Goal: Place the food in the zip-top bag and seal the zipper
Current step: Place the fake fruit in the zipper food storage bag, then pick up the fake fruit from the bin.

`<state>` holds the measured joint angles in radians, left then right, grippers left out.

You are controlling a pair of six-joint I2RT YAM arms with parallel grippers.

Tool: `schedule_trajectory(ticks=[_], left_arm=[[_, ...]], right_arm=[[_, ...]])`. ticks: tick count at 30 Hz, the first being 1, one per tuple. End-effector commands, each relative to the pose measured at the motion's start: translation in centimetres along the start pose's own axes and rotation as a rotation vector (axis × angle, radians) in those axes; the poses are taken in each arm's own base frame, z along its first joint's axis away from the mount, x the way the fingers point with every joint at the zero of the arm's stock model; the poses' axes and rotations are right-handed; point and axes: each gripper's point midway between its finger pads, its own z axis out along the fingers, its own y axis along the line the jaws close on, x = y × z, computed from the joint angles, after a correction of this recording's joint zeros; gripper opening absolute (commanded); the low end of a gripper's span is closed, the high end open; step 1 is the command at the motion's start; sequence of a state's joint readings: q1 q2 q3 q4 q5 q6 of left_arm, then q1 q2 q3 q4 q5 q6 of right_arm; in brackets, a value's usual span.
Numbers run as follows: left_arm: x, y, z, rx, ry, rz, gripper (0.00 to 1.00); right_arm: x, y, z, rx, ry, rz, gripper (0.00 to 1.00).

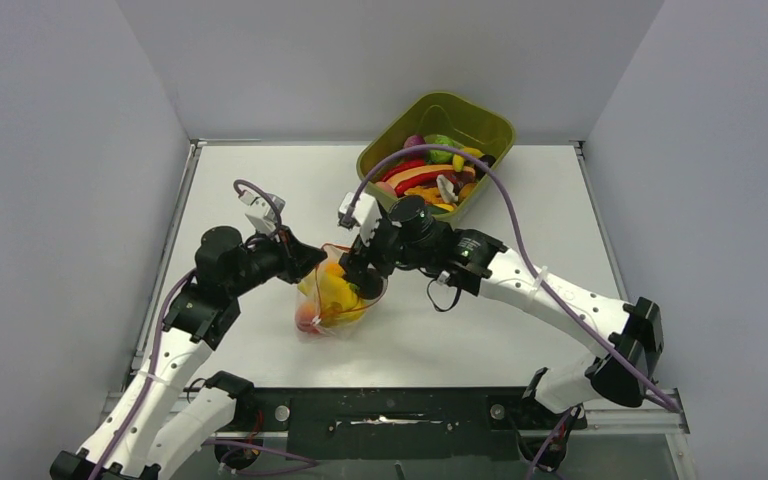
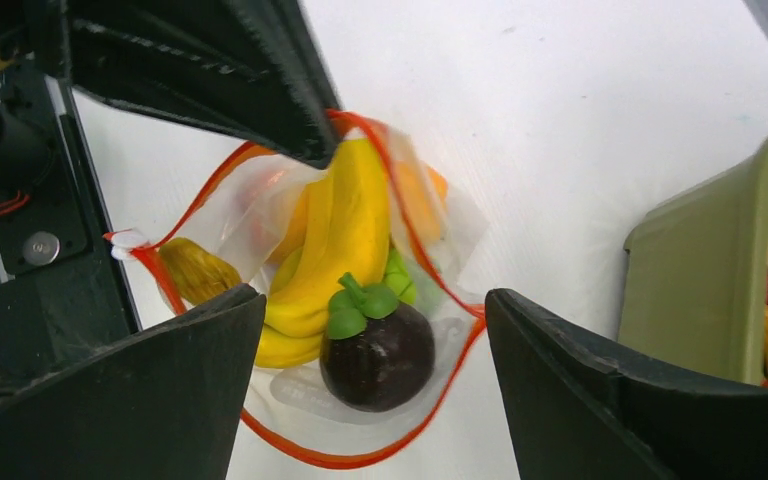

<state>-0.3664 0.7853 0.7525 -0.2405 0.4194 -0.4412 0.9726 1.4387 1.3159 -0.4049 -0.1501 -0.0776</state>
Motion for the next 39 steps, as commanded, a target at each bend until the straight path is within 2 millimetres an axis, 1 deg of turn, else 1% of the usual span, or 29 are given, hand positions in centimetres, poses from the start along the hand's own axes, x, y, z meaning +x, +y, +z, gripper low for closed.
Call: schedule_trajectory(ticks=[1,3,5,9,13,16,18,24,27,31,36,38,39], left_arm=[[-1.8,-1.0,-0.6,0.038,-0.071,0.067,0.00],[-1.7,-1.1,-0.6,0.045,-0.068,0.070,0.00],[-1.7,-1.4,-0.7,0.056,-0.068,0.076,0.00],[-1.8,-1.5,-1.1,0.057,-0.070,0.095,0.00],[-1.6,-1.4,-1.2,0.054,-0.067,0.095,0.00],[-1.5,-1.4,-1.2,0.055,-0.064,0.094,0.00],[-1.4,-1.4,-1.2,0.054,-0.064,0.094,0.00],[-1.5,-1.3,-1.2,0.048,-0.067,0.094,0.00],[-1.5,-1.3,-1.2,0.047,-0.067,0.094,0.00],[-1.4,-1.0,-1.3,0.035,-0.065,0.101,0.00],[-1.3,-1.0,-1.2,0.033,-0.060,0.104,0.00],[-1.3,-1.0,-1.1,0.035,-0.054,0.102,0.00],[-1.2,-1.0,-1.1,0.038,-0.050,0.101,0.00]], right_arm=[[-6.0,-3.6,-4.2,0.071,-0.205,0.058,0.83],[-5.9,-6.0,-5.0,0.131,-0.211,0.086,0.83],[-5.4,-8.4,-5.6,0.202,-0.190,0.101,0.83],[-3.2,-13.5,-6.4,0.375,-0.105,0.137,0.82],[-0.6,-17.8,-6.8,0.500,-0.003,0.161,0.82],[0.9,-20.8,-6.8,0.579,0.066,0.161,0.80],[1.5,-22.6,-6.8,0.621,0.096,0.157,0.77],[3.5,-27.9,-6.5,0.747,0.194,0.159,0.58],[4.7,-29.5,-5.5,0.759,0.241,0.184,0.54],[6.5,-30.6,-3.5,0.739,0.296,0.234,0.50],[8.5,-31.6,-1.4,0.702,0.322,0.305,0.50],[9.1,-31.9,-0.7,0.682,0.327,0.323,0.52],[9.2,-32.0,-0.5,0.672,0.325,0.326,0.55]])
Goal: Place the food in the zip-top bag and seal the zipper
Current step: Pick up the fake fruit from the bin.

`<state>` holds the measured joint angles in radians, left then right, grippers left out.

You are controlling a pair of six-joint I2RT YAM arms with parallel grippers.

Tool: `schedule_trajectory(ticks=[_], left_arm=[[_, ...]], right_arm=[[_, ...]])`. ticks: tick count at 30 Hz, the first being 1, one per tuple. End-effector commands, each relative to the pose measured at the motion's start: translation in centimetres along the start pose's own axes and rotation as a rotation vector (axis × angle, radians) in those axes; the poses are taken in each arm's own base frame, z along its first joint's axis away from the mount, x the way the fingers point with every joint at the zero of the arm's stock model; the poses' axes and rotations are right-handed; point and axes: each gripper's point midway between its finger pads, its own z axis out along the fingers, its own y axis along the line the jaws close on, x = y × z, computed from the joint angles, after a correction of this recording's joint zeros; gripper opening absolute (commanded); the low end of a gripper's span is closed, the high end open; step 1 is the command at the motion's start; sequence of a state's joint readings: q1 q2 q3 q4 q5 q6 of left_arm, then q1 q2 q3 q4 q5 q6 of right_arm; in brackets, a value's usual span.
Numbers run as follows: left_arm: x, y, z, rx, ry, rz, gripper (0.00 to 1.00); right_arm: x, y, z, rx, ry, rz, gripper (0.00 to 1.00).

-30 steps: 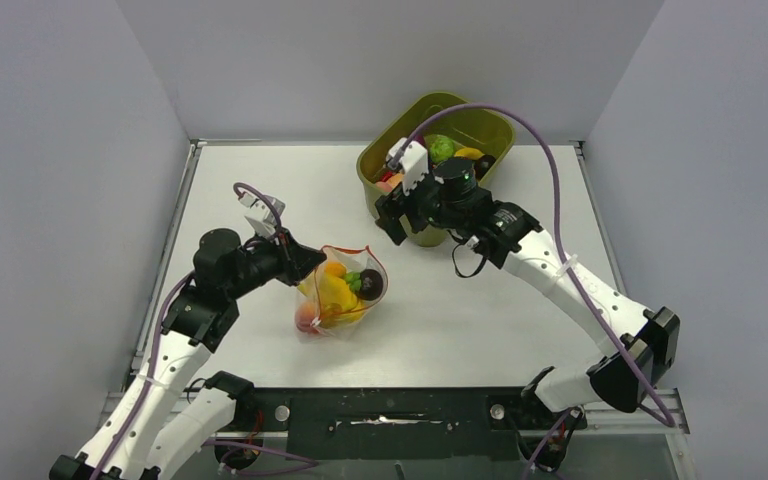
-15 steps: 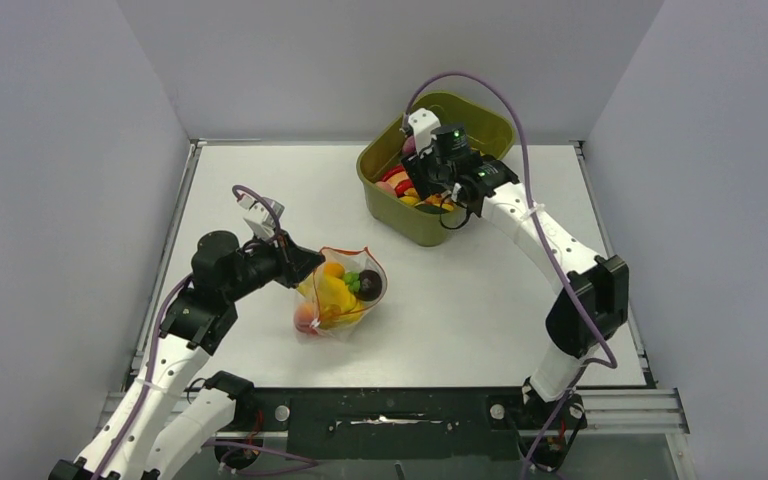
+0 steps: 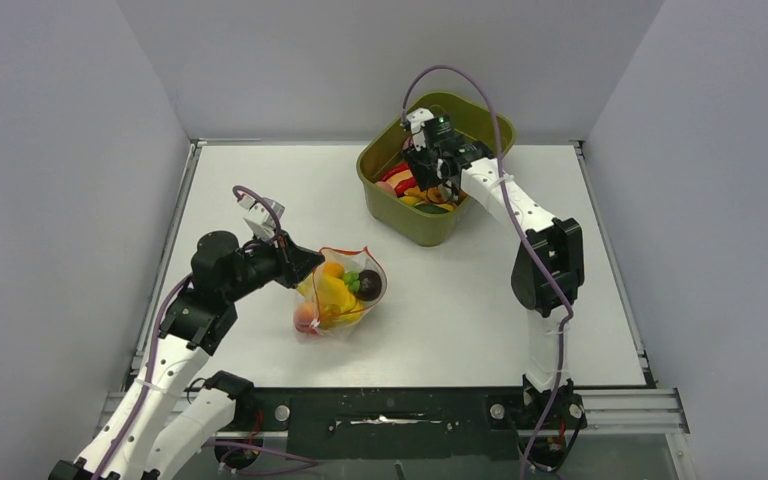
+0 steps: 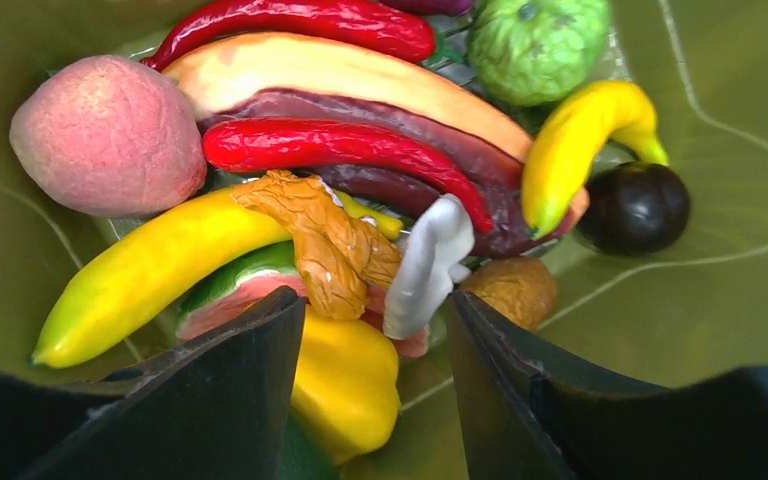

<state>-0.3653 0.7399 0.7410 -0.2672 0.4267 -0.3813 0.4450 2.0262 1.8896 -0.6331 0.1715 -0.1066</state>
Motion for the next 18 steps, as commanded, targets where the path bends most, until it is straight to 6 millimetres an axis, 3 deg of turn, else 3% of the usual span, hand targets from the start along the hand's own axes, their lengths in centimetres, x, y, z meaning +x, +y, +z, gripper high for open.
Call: schedule_trajectory(ticks=[1,8,13,18], left_arm=[[-1.7,-0.8,-0.2,0.029,-0.046,0.037,0.00],[-1.9,-1.0,-0.2,0.032,-0.058,0.027,0.00],[-1.9,-1.0,-0.1,0.032,-0.052,0.021,0.00],[-1.8,-0.9,-0.2,0.027,-0.052,0.019,0.00]], right_arm=[[-1.7,-0.7,-0.1,-0.021,-0.041,0.046,0.58],[-0.5,-2.2,2.5,0.007,-0.005,0.082,0.71],[-1.1,-1.6,4.0,-0.051,-0.027,0.092,0.76],[-0.4,-1.4,5.4,-0.065,0.001,0.107,0.80]])
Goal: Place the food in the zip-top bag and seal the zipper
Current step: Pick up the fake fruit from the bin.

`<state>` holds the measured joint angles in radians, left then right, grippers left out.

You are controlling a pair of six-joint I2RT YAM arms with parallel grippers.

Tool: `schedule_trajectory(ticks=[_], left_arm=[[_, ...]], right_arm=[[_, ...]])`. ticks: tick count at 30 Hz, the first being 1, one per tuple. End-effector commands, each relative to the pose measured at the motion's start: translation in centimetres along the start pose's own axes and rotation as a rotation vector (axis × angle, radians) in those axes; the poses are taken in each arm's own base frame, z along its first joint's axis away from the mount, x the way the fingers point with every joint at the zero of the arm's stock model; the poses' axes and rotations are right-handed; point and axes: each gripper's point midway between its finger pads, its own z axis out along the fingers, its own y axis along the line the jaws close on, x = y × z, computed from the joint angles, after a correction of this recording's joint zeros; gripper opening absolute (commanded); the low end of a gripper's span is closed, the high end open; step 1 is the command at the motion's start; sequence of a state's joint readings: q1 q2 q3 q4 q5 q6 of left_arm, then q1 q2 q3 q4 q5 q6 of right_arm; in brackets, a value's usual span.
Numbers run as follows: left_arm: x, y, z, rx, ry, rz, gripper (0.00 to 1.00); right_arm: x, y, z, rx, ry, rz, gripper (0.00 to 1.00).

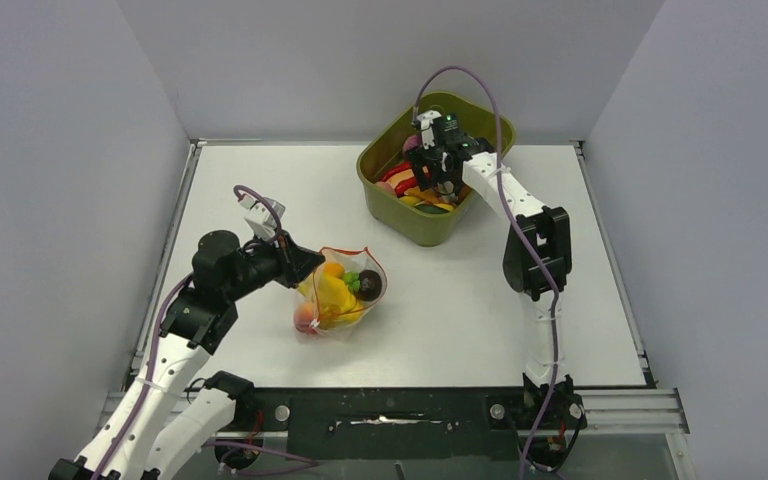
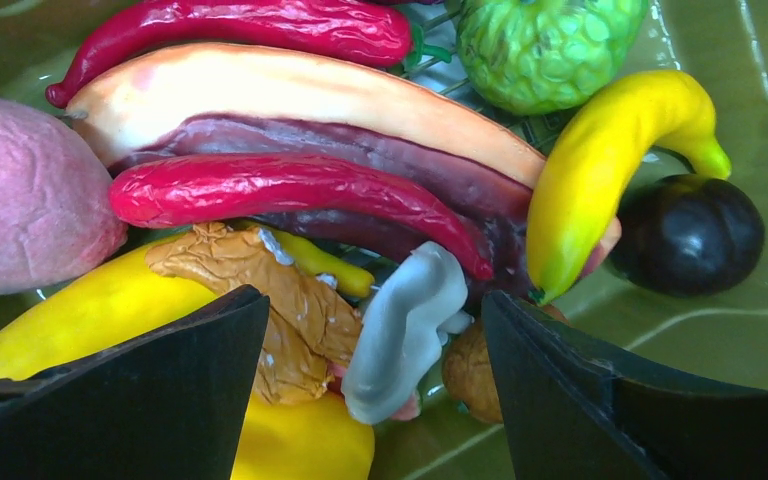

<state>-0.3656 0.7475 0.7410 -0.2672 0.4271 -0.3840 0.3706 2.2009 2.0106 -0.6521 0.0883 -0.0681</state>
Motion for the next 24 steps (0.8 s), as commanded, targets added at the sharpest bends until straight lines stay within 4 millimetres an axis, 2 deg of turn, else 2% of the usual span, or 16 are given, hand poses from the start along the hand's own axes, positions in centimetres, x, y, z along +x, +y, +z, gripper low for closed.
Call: schedule_trajectory(ticks=[1,4,7,9,12,14,18,22,24], left_arm=[[-1.8,-1.0,-0.3,0.029,-0.056,0.023,0.00],[-1.7,-0.8,-0.2,0.027,-0.052,0.021,0.00],[-1.7,-0.7,0.0,0.026,-0.046,0.022,0.00],[-1.7,-0.7,0.1,0.023,-0.044,0.025,0.00],[-1.7,-0.6,0.1,0.020,-0.043,0.026,0.00],[-1.6,-0.5,0.3,0.019,-0.039,0.025,0.00],[-1.6,-0.4,0.4,0.019,-0.037,0.026,0.00],[-1.6,-0.3,0.7,0.021,-0.035,0.026,0.00],[-1.6,-0.3,0.8,0.022,-0.035,0.026,0.00]], right_arm=[[-2.4,-0.1,0.0,-0.021,-0.063,0.030,0.81],[-1.7,-0.2,0.9,-0.030,-0.044,0.050,0.81],[-0.9,-0.1,1.8,-0.045,-0.020,0.063,0.75],[-0.7,0.0,2.0,-0.054,-0.014,0.067,0.67],[-1.0,-0.1,1.9,-0.060,-0.026,0.067,0.49],[-1.6,-0.2,1.5,-0.059,-0.045,0.065,0.37],[-3.6,-0.8,-0.2,-0.046,-0.107,0.060,0.25],[-6.1,-1.7,-1.9,-0.014,-0.210,0.036,0.23],[-7.1,-2.5,-2.3,0.020,-0.253,0.015,0.28]])
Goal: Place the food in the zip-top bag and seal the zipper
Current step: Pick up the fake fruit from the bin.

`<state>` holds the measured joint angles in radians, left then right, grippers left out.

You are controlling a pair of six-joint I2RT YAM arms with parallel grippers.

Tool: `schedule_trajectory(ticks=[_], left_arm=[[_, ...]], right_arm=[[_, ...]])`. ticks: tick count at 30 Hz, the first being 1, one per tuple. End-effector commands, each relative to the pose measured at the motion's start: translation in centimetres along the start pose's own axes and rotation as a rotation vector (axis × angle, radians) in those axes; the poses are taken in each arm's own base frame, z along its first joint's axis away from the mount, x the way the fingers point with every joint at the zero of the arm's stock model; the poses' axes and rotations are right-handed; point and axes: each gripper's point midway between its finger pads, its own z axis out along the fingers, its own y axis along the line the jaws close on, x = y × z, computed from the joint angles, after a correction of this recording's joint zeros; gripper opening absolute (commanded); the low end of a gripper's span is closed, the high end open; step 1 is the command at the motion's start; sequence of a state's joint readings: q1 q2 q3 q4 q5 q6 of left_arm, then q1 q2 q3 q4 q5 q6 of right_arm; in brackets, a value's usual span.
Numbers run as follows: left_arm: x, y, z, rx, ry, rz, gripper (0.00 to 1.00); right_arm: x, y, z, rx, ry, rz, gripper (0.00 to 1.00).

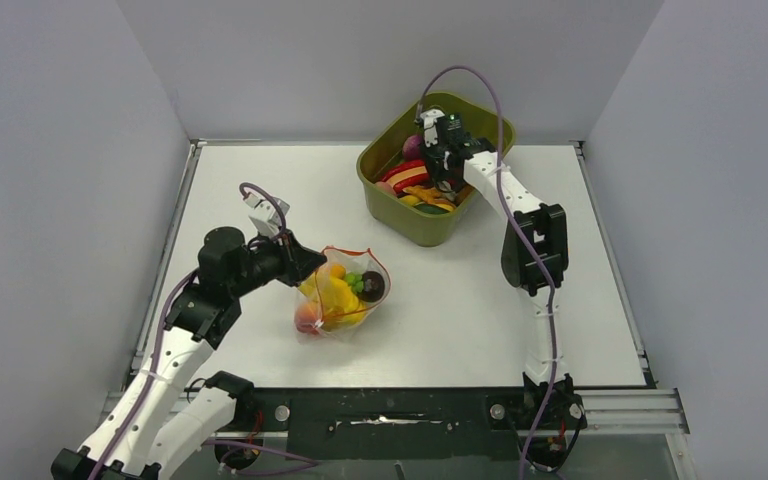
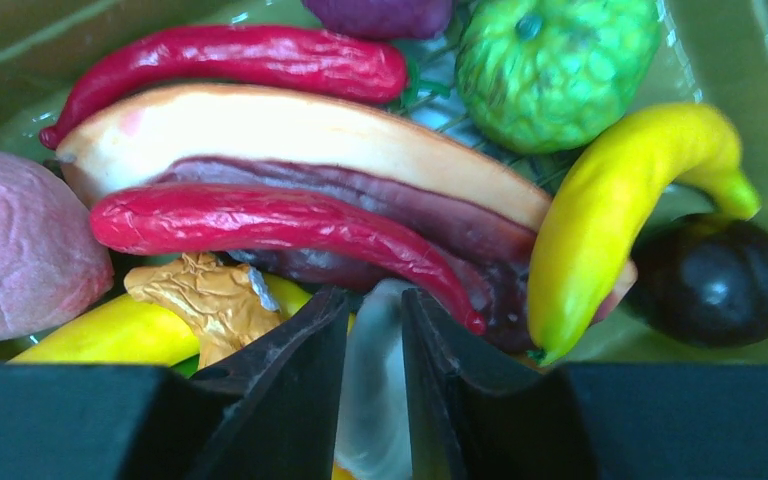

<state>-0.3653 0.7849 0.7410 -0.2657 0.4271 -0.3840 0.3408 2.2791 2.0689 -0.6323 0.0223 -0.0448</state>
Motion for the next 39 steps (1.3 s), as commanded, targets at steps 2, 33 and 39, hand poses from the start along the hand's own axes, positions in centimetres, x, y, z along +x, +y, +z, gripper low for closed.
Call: schedule_trajectory(ticks=[2,33,39], left_arm=[[-2.2,-0.8,0.2,0.034,-0.064,0.040,0.00],[-1.2,-0.3,0.8,0.027,-0.031,0.022,0.00],[-1.4,-0.2,0.9,0.027,-0.032,0.022,0.00]], right_arm=[[-7.8,-2.5,-4.6,0.097,-0.269,-0.057,0.35],[-7.8,-7.7,5.7,0.194,-0.318,-0.132,0.83],[-6.6,-7.7,8.2,0.167,-0.305,-0.125,0.86]])
